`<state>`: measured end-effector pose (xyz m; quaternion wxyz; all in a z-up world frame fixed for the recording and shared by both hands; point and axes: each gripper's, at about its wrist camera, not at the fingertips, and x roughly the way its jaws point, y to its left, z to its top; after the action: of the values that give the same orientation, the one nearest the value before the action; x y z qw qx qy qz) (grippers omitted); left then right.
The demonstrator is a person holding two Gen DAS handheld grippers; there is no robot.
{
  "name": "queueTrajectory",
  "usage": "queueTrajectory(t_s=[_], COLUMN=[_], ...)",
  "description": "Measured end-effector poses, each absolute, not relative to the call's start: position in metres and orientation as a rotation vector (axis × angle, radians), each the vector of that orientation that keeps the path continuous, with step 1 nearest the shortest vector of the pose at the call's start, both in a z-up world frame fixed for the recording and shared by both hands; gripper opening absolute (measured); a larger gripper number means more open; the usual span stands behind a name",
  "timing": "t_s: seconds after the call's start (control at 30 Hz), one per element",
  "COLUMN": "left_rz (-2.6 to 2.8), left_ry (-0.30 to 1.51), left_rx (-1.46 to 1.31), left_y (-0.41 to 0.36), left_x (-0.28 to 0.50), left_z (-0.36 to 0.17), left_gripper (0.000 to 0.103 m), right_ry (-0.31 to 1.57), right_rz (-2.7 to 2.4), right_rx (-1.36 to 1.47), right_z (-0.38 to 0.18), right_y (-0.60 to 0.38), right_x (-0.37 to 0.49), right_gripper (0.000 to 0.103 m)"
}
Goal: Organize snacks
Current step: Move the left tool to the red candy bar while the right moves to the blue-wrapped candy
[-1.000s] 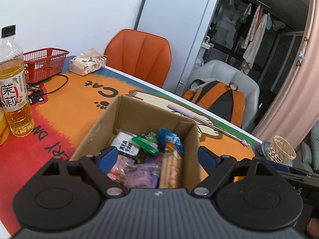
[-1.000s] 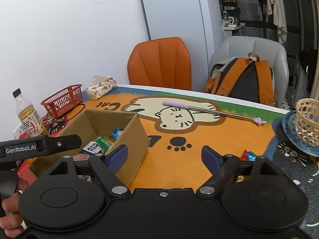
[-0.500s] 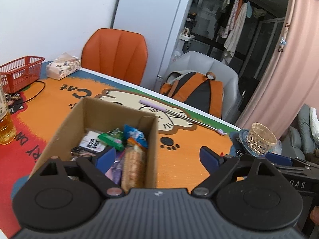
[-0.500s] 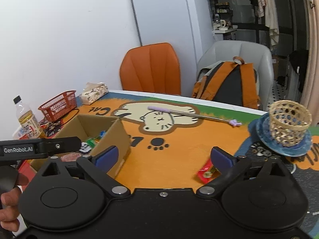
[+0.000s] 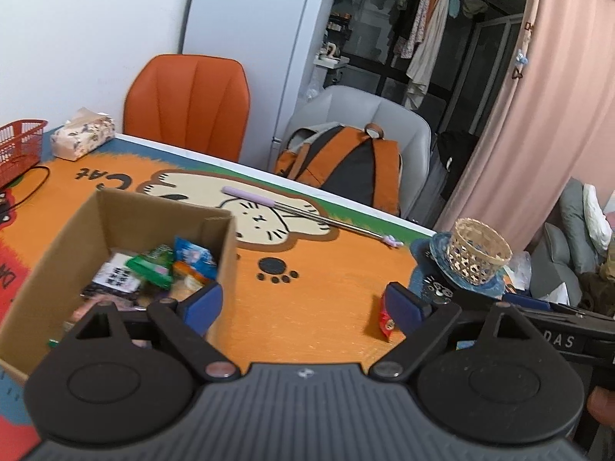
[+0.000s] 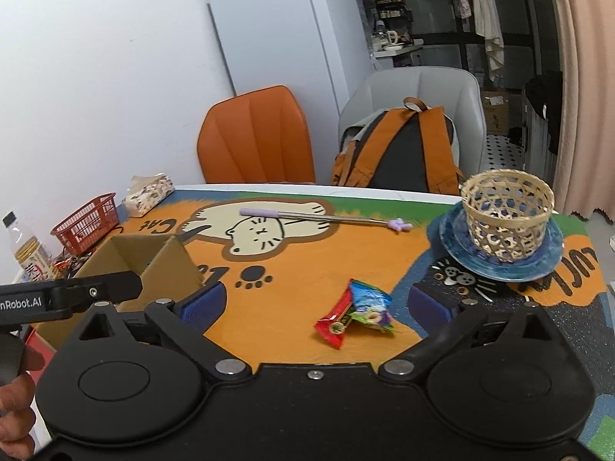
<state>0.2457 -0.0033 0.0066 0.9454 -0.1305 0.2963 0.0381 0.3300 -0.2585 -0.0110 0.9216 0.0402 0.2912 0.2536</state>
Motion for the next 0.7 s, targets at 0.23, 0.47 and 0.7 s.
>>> queueTrajectory(t_s=[0.23,0.47,0.7], left_rz=[0.074,0.051,0.024], left_ry=[0.595,0.628,0.677], left_rx=[-0.247,-0.258,-0.275], left_y=[-0.022,-0.034,-0.043], left_x=[0.262,0.285,0.308], left_z=[-0.005,-0.021,-0.042], left_gripper=[0.09,0.08,0.065], right_ry=[0.636,0.686,0.728], right_rz=[0.508,0.511,0.49], right_rx=[0.142,0.169,0.229], right_z=[-0.028,-0.046,-0.065], right_y=[-0.271,-0.271,-0.276], right_x=[0.348,0.369,0.389], right_gripper=[0.083,0.073,0.065])
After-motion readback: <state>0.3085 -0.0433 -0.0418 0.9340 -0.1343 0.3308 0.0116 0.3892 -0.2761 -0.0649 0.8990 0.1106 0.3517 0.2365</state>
